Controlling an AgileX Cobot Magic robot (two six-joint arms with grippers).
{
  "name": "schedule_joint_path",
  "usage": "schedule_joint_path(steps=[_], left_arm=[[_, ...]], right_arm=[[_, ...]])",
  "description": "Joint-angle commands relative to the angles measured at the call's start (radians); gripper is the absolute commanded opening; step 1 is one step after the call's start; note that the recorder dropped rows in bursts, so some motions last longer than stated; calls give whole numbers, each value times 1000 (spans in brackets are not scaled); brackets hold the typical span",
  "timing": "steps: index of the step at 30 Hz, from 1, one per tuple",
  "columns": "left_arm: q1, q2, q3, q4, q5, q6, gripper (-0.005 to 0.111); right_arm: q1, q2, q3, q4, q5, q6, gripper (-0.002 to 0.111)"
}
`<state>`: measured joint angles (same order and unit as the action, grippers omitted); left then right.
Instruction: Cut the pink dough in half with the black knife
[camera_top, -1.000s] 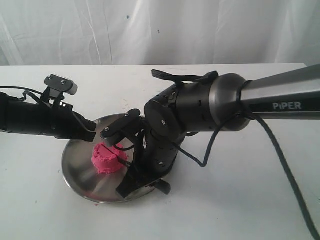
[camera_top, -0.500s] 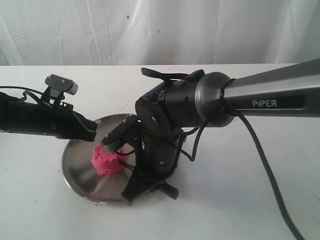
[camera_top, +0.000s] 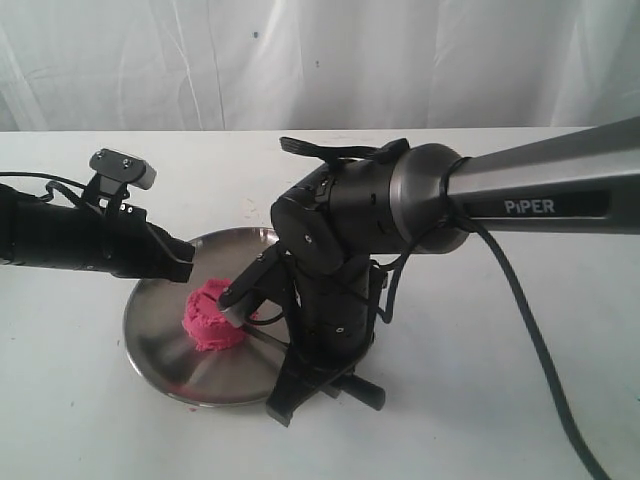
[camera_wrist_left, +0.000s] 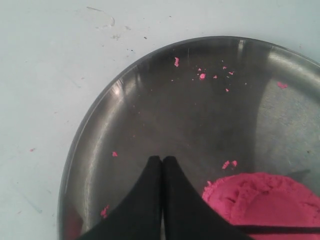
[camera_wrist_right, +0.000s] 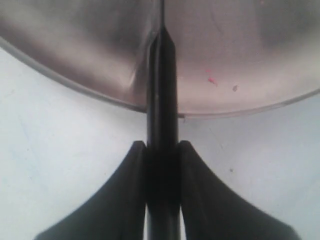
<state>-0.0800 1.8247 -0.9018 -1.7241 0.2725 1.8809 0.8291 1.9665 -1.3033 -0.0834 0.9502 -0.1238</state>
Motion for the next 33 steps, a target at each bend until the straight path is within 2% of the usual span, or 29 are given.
schedule_joint_path(steps=[1,12,19,33], left_arm=[[-3,-10,-1,-20,19,-20,0],[-3,-10,-1,-20,19,-22,0],[-3,-10,4,-20,19,-22,0],[-3,-10,4,-20,19,-24,0]], right_arm=[[1,0,-2,-3,44,-30,0],[1,0,-9,-3,37,-41,0],[1,0,-66,-11,118,-59,0],[1,26,-68,-67,265,-75,0]])
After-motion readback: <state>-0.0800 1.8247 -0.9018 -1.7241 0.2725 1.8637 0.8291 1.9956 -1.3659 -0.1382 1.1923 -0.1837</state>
